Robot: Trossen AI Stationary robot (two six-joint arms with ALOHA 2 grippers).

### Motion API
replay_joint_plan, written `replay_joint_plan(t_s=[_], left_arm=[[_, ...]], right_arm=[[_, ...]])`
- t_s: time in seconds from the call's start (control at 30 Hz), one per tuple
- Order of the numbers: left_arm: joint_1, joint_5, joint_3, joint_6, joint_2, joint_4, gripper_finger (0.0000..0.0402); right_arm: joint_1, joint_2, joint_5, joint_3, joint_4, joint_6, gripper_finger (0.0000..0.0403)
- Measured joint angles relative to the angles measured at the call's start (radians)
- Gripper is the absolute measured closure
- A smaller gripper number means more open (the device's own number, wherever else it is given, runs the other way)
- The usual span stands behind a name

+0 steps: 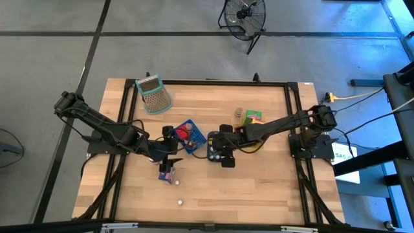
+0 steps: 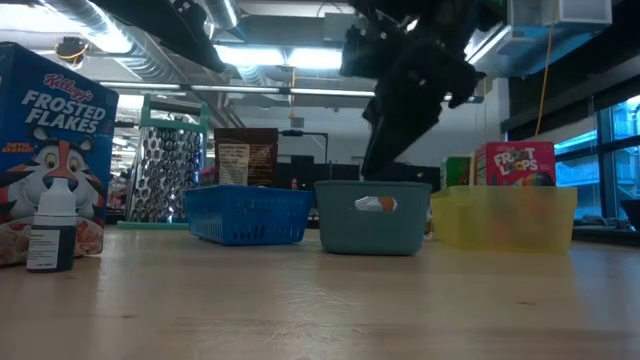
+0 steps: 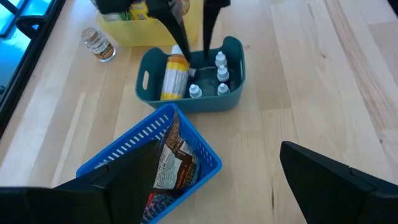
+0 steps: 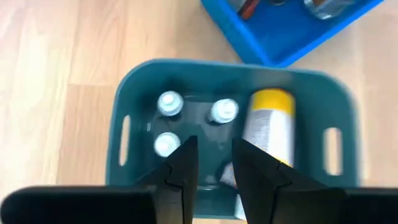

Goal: Pick & Place Kitchen Items
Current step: Adjust the yellow food coloring bottle in the green bin

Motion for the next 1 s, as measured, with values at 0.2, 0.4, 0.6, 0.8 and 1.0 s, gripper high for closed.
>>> replay_joint_plan(t_s=[0.2, 0.4, 0.6, 0.8, 1.0], left_arm=[[0.000, 0.015, 0.000, -0.001, 0.000, -0.004, 0.0073], [0.000, 0.031, 0.000, -0.001, 0.000, -0.005, 0.0073], [0.000, 0.033, 0.000, -0.001, 0.000, -0.007, 0.0073], [0.000, 0.034, 0.000, 0.000, 0.000, -0.007, 0.0073], [0.000, 0.042, 0.000, 0.000, 0.000, -0.007, 0.0073]], right_arm=[[0.019, -0.001, 0.065, 0.076, -0.133, 0.000, 0.0302], [0.025, -0.001, 0.064, 0.168, -0.318, 0.070, 0.0302], [0.011, -0.003, 0.059, 0.171, -0.439, 0.095, 0.0302], [-0.004, -0.003, 0.057, 0.166, -0.441, 0.095, 0.0302], [-0.024, 0.004, 0.043, 0.166, -0.441, 0.098, 0.0302]])
